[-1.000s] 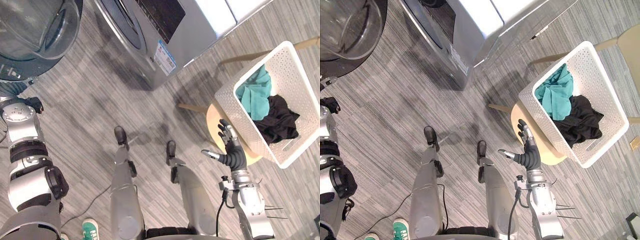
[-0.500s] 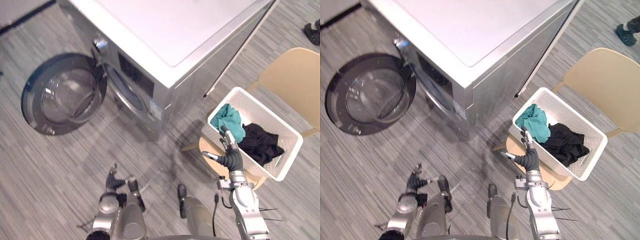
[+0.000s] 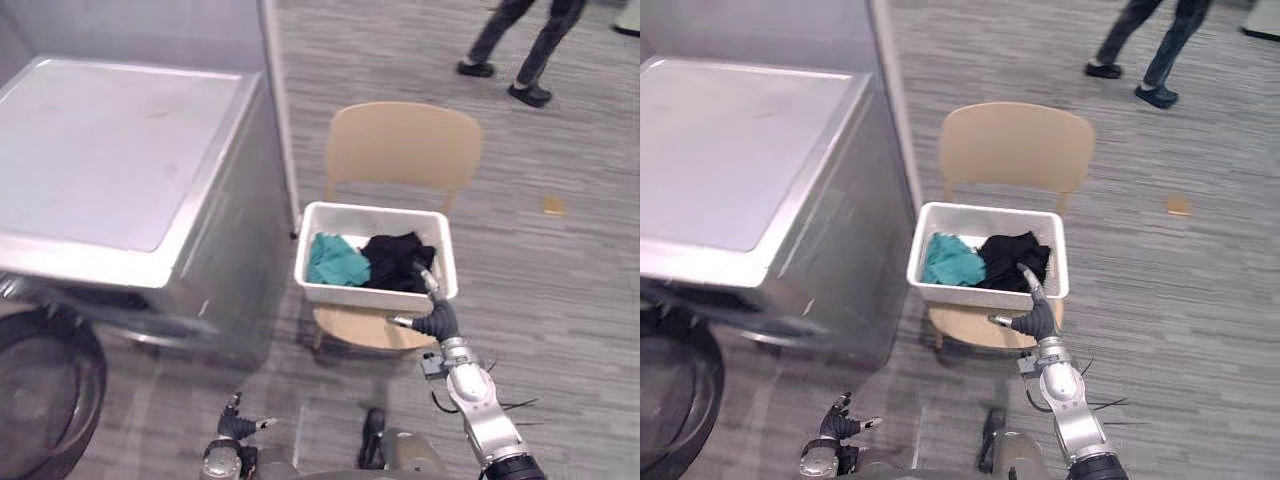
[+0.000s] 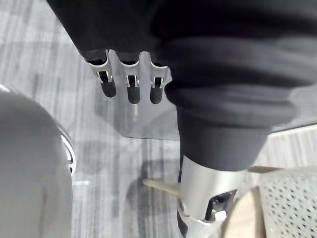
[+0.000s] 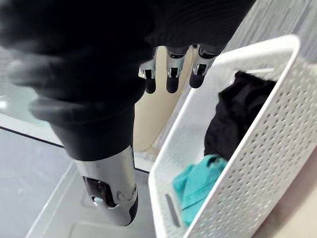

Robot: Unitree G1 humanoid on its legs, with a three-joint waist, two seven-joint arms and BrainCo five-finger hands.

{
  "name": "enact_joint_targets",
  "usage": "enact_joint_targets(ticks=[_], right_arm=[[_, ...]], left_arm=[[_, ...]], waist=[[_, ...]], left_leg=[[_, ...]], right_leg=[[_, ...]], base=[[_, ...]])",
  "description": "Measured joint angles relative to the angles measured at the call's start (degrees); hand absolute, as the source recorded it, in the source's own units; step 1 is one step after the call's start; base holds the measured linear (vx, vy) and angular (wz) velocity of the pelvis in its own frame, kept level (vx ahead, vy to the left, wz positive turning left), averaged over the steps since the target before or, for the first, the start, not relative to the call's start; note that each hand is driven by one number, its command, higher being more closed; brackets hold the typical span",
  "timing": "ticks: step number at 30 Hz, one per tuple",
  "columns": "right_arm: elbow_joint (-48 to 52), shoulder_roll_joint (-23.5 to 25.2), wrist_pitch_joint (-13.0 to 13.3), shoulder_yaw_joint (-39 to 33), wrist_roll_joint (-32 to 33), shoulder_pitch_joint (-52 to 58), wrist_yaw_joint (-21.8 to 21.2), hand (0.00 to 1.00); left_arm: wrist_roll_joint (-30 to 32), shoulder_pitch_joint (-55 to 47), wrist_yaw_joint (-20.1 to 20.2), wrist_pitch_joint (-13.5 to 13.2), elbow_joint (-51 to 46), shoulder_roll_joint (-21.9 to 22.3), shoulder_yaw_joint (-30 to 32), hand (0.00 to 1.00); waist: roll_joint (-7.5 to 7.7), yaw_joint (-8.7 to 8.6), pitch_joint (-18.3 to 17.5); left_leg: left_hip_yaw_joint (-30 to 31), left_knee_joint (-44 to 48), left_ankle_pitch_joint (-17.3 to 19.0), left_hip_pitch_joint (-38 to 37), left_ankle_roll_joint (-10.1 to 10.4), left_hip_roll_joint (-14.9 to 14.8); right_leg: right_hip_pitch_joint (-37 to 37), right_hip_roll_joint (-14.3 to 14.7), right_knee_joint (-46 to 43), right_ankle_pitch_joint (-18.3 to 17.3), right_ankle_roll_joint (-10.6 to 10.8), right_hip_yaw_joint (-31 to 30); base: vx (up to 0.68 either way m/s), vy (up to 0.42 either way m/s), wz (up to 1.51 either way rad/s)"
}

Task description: Pick up the laundry basket with both hands and put the clothes into the washing machine.

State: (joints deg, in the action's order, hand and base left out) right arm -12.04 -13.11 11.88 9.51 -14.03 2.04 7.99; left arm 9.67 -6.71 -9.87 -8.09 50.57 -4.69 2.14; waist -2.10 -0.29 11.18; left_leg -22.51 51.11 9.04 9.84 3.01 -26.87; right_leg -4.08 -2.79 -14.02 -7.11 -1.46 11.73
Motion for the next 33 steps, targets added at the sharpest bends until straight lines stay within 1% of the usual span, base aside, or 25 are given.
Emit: enact_joint_targets(ticks=[1, 2, 3, 4, 5, 6, 7, 8, 9, 10, 11, 12, 15, 16, 18, 19, 20, 21, 23, 25, 26, 28, 29, 32, 33], right_arm=[[-0.7, -0.03, -0.02, -0.03, -0.17, -0.49, 0.15, 0.0], [-1.6, -0.11, -0.08, 0.0, -0.89, -0.83, 0.55, 0.0], [-2.93, -0.43, -0.25, 0.69, -1.92, -1.71, 0.66, 0.0], [-3.29, -0.66, -0.49, 1.1, -2.46, -2.1, 0.65, 0.0], [-3.55, -1.55, -1.0, 2.07, -3.6, -2.8, 0.75, 0.0], [-4.78, -2.34, -1.06, 2.92, -5.01, -4.26, 0.93, 0.0], [-6.04, -1.96, -1.35, 3.58, -5.73, -5.0, 0.93, 0.0], [-7.78, -1.73, -1.36, 4.52, -7.13, -6.43, 0.75, 0.0], [-8.67, -1.74, -1.36, 4.8, -8.04, -7.44, 0.77, 0.0], [-9.38, -1.76, -1.38, 4.94, -8.62, -8.2, 0.79, 0.0], [-11.35, -1.79, -1.5, 5.67, -9.43, -10.34, 0.85, 0.0], [-13.6, -1.8, -1.58, 6.75, -9.88, -12.79, 0.88, 0.0], [-20.21, -1.98, -2.18, 9.62, -11.48, -21.37, 1.54, 0.0], [-24.82, -2.2, -2.5, 10.76, -11.69, -26.88, 1.91, 0.0], [-29.49, -2.41, -3.45, 11.16, -12.15, -34.14, 2.07, 0.0], [-32.71, -3.71, -3.81, 11.15, -12.53, -38.81, 2.36, 0.0], [-34.16, -4.39, -4.04, 11.0, -12.48, -40.95, 2.7, 0.0], [-36.29, -5.63, -4.6, 10.93, -12.59, -44.75, 3.45, 0.0], [-39.11, -7.28, -5.68, 10.62, -12.56, -48.6, 4.48, 0.0], [-41.83, -8.09, -5.95, 10.51, -12.5, -51.72, 4.83, 0.0], [-43.44, -8.63, -6.18, 10.48, -12.3, -53.3, 5.55, 0.0], [-45.13, -8.94, -6.25, 9.83, -11.8, -55.03, 6.27, 0.0], [-45.7, -9.21, -6.76, 9.53, -11.22, -55.96, 6.71, 0.0], [-45.77, -10.26, -7.55, 9.82, -10.32, -57.65, 6.96, 0.0], [-45.81, -10.27, -7.87, 10.93, -10.06, -58.32, 6.93, 0.0]], left_arm=[[0.01, 0.11, -0.02, -0.03, 0.01, 0.01, -0.03, 0.0], [0.01, 0.54, -0.07, -0.06, 0.01, 0.01, -0.35, 0.0], [0.02, 0.72, -0.1, -0.04, 0.04, 0.07, -0.42, 0.0], [0.04, 0.82, -0.09, 0.01, 0.12, 0.11, -0.48, 0.0], [0.05, 0.81, -0.1, -0.04, 0.56, 0.38, -0.93, 0.0], [-0.01, 1.04, -0.05, -0.01, 1.22, 0.6, -1.74, 0.0], [0.0, 1.53, -0.06, 0.02, 1.38, 0.19, -2.06, 0.0], [-0.02, 1.81, -0.04, -0.13, 1.36, -0.79, -2.11, 0.0], [-0.02, 2.2, -0.09, -0.02, 1.45, -1.17, -2.12, 0.0], [-0.03, 2.39, -0.12, -0.01, 1.59, -1.14, -2.11, 0.0], [-0.02, 2.73, -0.14, -0.01, 1.81, -1.17, -2.15, 0.0], [-0.02, 2.91, -0.15, -0.01, 1.81, -1.28, -2.15, 0.0], [-0.03, 4.5, -0.26, 0.0, 1.77, -1.91, -2.08, 0.0], [-0.04, 5.55, -0.41, 0.04, 1.78, -2.55, -1.98, 0.0], [-0.57, 6.18, -0.76, -0.23, 1.64, -2.95, -1.58, 0.0], [-0.85, 7.67, -1.45, -0.2, 1.74, -3.14, -1.51, 0.0], [-1.34, 8.12, -1.58, -0.21, 1.65, -3.15, -1.5, 0.0], [-2.46, 8.55, -1.79, -0.69, 1.6, -3.17, -1.46, 0.0], [-3.54, 9.21, -2.2, -1.26, 1.64, -3.16, -1.46, 0.0], [-4.57, 9.3, -2.76, -1.28, 1.84, -3.1, -1.46, 0.0], [-5.11, 9.65, -2.84, -1.29, 1.88, -2.72, -1.38, 0.0], [-5.69, 10.25, -2.91, -1.3, 2.2, -1.71, -1.35, 0.0], [-6.54, 10.79, -2.99, -1.42, 2.22, -1.37, -1.29, 0.0], [-7.48, 12.43, -3.2, -2.01, 2.15, -0.14, 0.21, 0.0], [-8.01, 12.57, -3.64, -2.24, 1.82, 0.15, 0.29, 0.0]], waist=[[0.12, 0.16, 0.08], [0.18, 1.06, 0.11], [0.19, 1.24, 0.12], [0.13, 1.24, 0.1], [-0.74, 1.48, -0.35], [-1.74, 1.58, -0.65], [-0.62, 1.43, -0.65], [0.88, 1.58, -0.59], [1.45, 1.93, -0.59], [1.45, 2.51, -0.56], [1.33, 2.83, -0.3], [1.03, 3.09, 0.26], [0.09, 4.12, 3.86], [-0.28, 4.5, 6.66], [-0.39, 4.96, 9.9], [-0.59, 5.88, 12.18], [-0.64, 6.17, 13.02], [-0.76, 6.99, 14.33], [-0.83, 7.91, 14.94], [-0.89, 8.5, 14.99], [-1.02, 9.23, 15.08], [-1.7, 10.01, 15.44], [-1.96, 10.44, 15.57], [-2.3, 10.7, 15.8], [-2.37, 10.69, 15.92]], left_leg=[[1.29, -0.97, 1.0, 0.7, -0.1, 1.77], [3.76, -5.52, 2.04, 1.7, -0.66, 5.39], [6.56, -12.65, 2.01, 2.42, -0.6, 8.76], [7.93, -17.13, 1.81, 2.55, -0.33, 10.35], [11.19, -27.42, -1.31, 2.27, 2.5, 13.38], [12.83, -32.59, -5.53, 2.17, 2.19, 14.74], [13.07, -33.29, -6.02, 1.96, 2.24, 16.03], [13.06, -35.27, -6.51, 1.68, 1.5, 17.97], [13.14, -36.35, -6.89, 1.75, 0.88, 19.3], [13.21, -36.72, -7.0, 1.78, 0.66, 19.98], [13.25, -37.29, -7.1, 1.85, 0.17, 21.15], [13.42, -37.34, -7.13, 2.13, -0.08, 22.05], [14.49, -37.05, -7.78, 4.57, -1.04, 22.59], [15.24, -36.64, -8.3, 6.72, -1.53, 22.4], [15.94, -36.44, -9.09, 9.87, -1.68, 22.15], [16.12, -36.79, -9.94, 11.27, -1.82, 22.13], [16.17, -37.04, -10.29, 11.91, -1.9, 22.18], [16.59, -37.36, -10.8, 13.17, -2.02, 22.39], [17.16, -37.75, -11.4, 15.02, -2.04, 22.62], [17.83, -39.07, -12.37, 16.53, -2.18, 23.05], [17.88, -39.19, -12.57, 17.4, -2.19, 23.11], [18.57, -39.74, -13.17, 18.53, -2.02, 23.34], [19.31, -41.4, -14.29, 18.96, -1.8, 23.73], [20.44, -45.63, -17.15, 20.03, -1.6, 23.85], [20.8, -46.81, -17.92, 20.04, -1.5, 23.84]], right_leg=[[0.59, -0.38, 0.31, 0.02, 0.03, -0.68], [1.39, -1.38, 0.4, 0.04, 0.14, -1.54], [2.31, -2.14, 1.23, 0.4, 0.75, -1.74], [2.71, -2.4, 1.73, 0.52, 1.1, -1.81], [2.78, -2.19, 2.4, 0.76, 2.52, -2.01], [2.98, -1.65, 2.95, -0.13, 4.67, -2.78], [3.15, -2.64, 3.45, -0.06, 5.05, -2.86], [2.98, -4.26, 4.57, 0.14, 5.96, -2.44], [3.04, -5.59, 5.23, 0.2, 6.57, -2.27], [3.1, -6.19, 5.49, 0.32, 6.82, -2.27], [3.15, -7.24, 6.0, 0.45, 7.73, -2.24], [3.15, -7.66, 6.28, 0.5, 8.14, -2.16], [1.61, -7.95, 5.97, 0.96, 8.59, -1.15], [-0.2, -7.61, 5.14, 1.35, 8.26, -0.72], [-3.24, -7.26, 4.32, 1.73, 7.97, -0.63], [-4.98, -7.25, 3.66, 2.02, 7.93, -0.57], [-5.8, -7.28, 3.35, 2.02, 7.93, -0.58], [-6.99, -7.35, 3.15, 2.05, 7.92, -0.36], [-8.7, -7.39, 3.13, 2.27, 7.81, 0.04], [-10.28, -7.63, 3.0, 2.27, 7.8, 0.85], [-11.41, -7.7, 2.73, 2.27, 7.8, 0.84], [-12.68, -7.83, 1.98, 2.25, 7.78, 1.42], [-13.61, -8.0, 1.8, 2.2, 7.76, 2.12], [-16.44, -8.22, 0.44, 1.49, 7.2, 3.19], [-17.21, -8.34, -0.42, 1.24, 6.84, 3.76]], base=[[0.19, 0.072, -0.66], [0.17, 0.12, -0.5], [0.15, 0.139, -0.42], [0.13, 0.191, -0.31], [0.12, 0.241, -0.25], [0.16, 0.263, -0.11], [0.14, 0.24, 0.14], [0.1, 0.155, 0.35], [0.07, 0.15, 0.32], [0.06, 0.138, 0.27], [0.06, 0.134, 0.19], [0.02, 0.141, 0.19], [-0.03, 0.053, 0.2], [-0.06, 0.0, 0.19], [-0.08, 0.002, 0.14], [-0.07, 0.006, 0.08], [-0.06, 0.009, 0.13], [-0.03, 0.011, 0.1], [0.0, 0.018, 0.18], [0.04, 0.014, 0.2], [0.05, 0.008, 0.08], [0.04, 0.006, 0.14], [0.03, -0.009, 0.26], [0.01, -0.033, 0.22], [0.0, -0.053, 0.17]])
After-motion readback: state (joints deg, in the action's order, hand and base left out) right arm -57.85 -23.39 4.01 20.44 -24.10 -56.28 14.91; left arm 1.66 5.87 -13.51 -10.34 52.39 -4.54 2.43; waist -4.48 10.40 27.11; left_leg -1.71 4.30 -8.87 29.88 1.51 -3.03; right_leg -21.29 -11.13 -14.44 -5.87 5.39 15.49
